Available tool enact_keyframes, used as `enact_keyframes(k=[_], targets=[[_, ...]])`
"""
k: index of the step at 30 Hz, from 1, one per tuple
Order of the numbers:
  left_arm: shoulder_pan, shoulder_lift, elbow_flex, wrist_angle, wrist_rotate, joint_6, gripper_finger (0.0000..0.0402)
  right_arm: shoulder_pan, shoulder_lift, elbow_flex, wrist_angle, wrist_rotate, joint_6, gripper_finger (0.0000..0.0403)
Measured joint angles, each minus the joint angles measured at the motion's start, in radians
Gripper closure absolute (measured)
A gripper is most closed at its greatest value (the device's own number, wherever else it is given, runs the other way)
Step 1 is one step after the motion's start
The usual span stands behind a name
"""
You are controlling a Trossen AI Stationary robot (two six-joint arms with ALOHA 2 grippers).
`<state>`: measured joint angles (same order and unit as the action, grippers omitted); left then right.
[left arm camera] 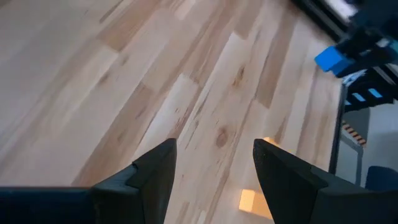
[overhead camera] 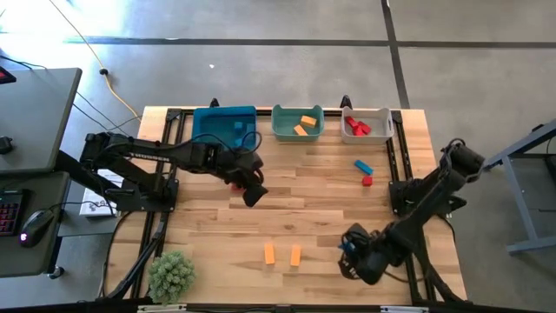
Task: Sort & place blocks by color
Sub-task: Put the blue block into the blue bin
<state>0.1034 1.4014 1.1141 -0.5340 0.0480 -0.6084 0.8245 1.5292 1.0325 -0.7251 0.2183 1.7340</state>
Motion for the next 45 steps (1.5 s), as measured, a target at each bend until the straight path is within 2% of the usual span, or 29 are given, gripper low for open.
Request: enact_keyframes(k=[6,13,18,26,33,36,45], targets=[[0.038,0.000,0.000,0.061,0.075,0.097,0.0198,-0.128,-0.030,0.000,0.053,0.011,-0.151,0.0295],[0.101,0.000,0.000,0.076,0.115,0.226,0.0197,-0.301,-0.032,0.000,0.213,-0.028,-0.375,0.0295],[0.156,0.000,0.000,0.076,0.234,0.317,0.0184,-0.423,-0.032,0.000,0.309,-0.053,-0.496,0.0295],[0.218,0.000,0.000,0.097,0.290,0.440,0.0165,-0.582,-0.032,0.000,0.495,-0.092,-0.709,0.0295],[0.263,0.000,0.000,0.098,0.500,0.518,0.0167,-0.678,-0.032,0.000,0.641,-0.157,-0.866,0.0295],[0.273,0.000,0.000,0.099,0.561,0.547,0.0167,-0.705,-0.032,0.000,0.695,-0.202,-0.922,0.0295],[0.275,0.000,0.000,0.134,0.578,0.545,0.0167,-0.762,-0.032,0.000,0.798,-0.299,-1.042,0.0295]])
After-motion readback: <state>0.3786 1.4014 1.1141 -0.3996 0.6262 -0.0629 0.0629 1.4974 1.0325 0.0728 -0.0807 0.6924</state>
